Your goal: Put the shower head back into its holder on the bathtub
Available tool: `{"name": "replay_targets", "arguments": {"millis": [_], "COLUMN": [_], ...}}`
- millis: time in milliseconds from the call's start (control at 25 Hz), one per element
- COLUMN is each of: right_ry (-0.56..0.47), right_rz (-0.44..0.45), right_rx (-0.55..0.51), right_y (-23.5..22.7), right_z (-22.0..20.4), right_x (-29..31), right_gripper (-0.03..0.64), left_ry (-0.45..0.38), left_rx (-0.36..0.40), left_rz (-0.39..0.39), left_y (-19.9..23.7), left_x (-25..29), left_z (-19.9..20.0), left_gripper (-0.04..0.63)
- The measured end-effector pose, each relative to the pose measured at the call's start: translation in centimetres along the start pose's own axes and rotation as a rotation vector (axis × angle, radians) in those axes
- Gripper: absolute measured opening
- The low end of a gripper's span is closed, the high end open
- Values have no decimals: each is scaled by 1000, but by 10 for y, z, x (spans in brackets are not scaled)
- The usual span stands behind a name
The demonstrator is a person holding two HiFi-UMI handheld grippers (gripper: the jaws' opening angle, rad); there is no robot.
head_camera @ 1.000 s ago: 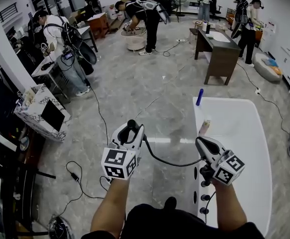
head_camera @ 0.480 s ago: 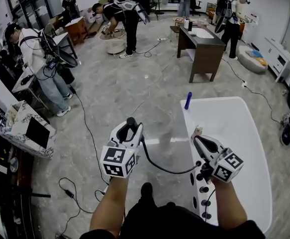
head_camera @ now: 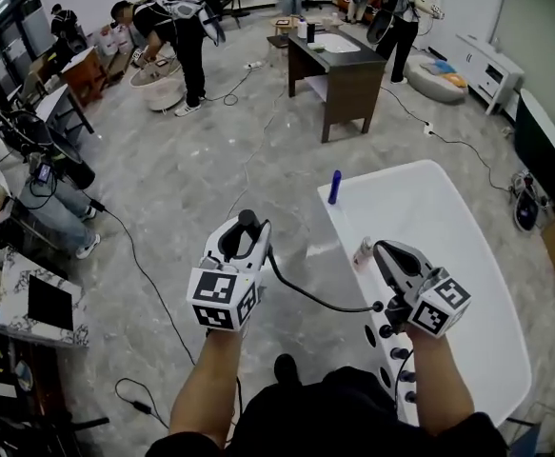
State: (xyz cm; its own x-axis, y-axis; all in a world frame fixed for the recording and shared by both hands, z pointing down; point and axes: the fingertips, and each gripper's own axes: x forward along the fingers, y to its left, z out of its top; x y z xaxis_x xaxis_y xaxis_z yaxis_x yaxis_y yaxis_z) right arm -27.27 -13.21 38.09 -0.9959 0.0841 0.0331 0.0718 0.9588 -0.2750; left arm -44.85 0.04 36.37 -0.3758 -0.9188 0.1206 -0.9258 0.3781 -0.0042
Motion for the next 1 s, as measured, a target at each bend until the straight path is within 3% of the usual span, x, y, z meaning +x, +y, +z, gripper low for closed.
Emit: {"name": "replay_targets", "arguments": {"millis": [360, 640, 1000], "right_ry": [-33, -74, -123], "right_rz": [-138, -205, -226], "right_rx": [17, 26, 21], "right_y": [-49, -70, -78], "right_z": [8, 15, 26], "right_x": [-43, -86, -120], "right_gripper": [17, 17, 17], "left_ry": [-17, -60, -131], "left_rx": [11, 18, 41], "left_rz": [-162, -276, -384], "left_y": [-55, -108, -173], "left_x": [68, 92, 103], "left_z": [20, 51, 98], "left_gripper": [150, 150, 150]}}
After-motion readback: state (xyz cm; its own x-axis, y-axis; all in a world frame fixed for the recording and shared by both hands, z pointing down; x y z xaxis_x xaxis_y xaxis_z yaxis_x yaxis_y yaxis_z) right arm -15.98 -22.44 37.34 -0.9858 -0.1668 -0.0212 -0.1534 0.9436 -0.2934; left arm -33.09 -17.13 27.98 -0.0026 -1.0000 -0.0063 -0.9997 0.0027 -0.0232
